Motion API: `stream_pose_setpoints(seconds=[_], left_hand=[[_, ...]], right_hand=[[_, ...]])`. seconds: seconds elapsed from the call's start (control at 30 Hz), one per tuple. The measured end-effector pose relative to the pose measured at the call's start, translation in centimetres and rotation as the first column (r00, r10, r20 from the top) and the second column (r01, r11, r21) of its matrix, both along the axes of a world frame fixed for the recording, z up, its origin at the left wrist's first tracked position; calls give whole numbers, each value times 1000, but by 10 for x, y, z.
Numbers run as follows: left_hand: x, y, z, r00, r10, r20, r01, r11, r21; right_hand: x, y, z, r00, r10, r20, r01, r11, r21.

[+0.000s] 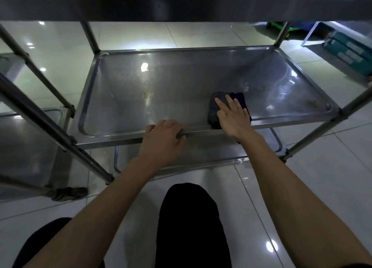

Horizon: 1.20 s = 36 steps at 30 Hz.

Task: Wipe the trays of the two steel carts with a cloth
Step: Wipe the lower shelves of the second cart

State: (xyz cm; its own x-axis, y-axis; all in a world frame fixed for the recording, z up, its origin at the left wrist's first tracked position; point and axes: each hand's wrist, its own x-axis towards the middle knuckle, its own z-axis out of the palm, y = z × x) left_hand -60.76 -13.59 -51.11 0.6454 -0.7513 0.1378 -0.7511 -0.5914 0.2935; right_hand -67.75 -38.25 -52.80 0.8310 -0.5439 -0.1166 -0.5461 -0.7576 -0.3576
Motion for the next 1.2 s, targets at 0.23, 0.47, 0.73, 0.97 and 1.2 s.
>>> stream_pose_setpoints(seconds=[0.23, 0.47, 0.73, 0.97, 1.2], left_hand=[[57, 86, 2, 948, 300, 105, -305, 951, 41], [58, 136, -9, 901, 385, 199, -394, 919, 5], [45, 158, -25, 910, 333, 246, -330, 942, -54], [42, 176, -27, 917, 326, 229, -337, 941, 9], [32, 185, -25, 914, 349, 207, -353, 935, -20]], right_hand=[[59, 63, -4, 985, 173, -13, -173, 985, 9], [125, 132, -2, 950, 311, -18, -310, 950, 42], [193, 210, -1, 854, 517, -55, -509, 854, 109], [229, 268, 6, 777, 629, -39, -617, 772, 153], [208, 264, 0, 776, 629, 39, -630, 772, 87]])
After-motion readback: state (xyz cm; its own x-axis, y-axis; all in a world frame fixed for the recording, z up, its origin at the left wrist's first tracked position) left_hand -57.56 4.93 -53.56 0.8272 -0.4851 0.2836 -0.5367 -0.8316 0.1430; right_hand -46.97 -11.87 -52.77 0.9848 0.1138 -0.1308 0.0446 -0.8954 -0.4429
